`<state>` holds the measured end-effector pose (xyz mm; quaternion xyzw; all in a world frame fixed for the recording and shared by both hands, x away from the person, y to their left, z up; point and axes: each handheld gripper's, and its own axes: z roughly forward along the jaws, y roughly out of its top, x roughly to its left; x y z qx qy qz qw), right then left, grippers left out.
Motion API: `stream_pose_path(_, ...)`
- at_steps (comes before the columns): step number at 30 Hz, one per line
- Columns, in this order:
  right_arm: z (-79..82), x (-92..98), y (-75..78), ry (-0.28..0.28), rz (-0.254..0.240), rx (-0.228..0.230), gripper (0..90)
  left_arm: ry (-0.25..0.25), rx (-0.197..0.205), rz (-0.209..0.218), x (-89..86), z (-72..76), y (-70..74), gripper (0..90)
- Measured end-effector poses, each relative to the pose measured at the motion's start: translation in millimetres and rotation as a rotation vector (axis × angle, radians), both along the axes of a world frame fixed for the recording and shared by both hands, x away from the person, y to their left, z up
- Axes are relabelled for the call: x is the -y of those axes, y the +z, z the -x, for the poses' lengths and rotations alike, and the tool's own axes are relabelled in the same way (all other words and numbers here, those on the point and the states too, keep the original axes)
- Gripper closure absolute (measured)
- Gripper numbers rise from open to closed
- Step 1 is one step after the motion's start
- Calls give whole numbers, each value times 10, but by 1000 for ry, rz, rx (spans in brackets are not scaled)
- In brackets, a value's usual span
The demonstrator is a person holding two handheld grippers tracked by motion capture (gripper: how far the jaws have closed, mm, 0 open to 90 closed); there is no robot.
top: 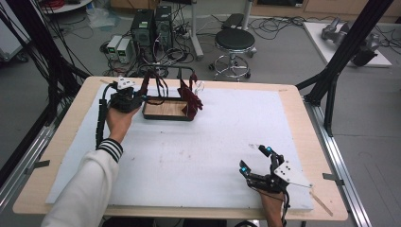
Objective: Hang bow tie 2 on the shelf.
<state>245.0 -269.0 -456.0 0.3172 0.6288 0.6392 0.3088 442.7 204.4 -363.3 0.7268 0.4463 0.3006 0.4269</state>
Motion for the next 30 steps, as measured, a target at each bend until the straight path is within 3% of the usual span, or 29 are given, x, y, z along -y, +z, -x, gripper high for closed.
stream_pose_path(5,-1,0,0,-2,1,3,109,23,-56,-1,-20,-35,-69,757)
stream_pose_path(9,0,0,0,0,0,0,110,26,-72,-1,-30,-51,-93,755)
stream_pose_path(12,0,0,0,0,0,0,109,27,-44,15,-28,-40,-68,754)
stream_pose_path(20,-1,0,0,0,2,-1,110,36,-38,39,-28,-51,-67,750)
stream_pose_path(30,-1,0,0,0,1,1,110,38,-45,31,-1,-123,-67,750)
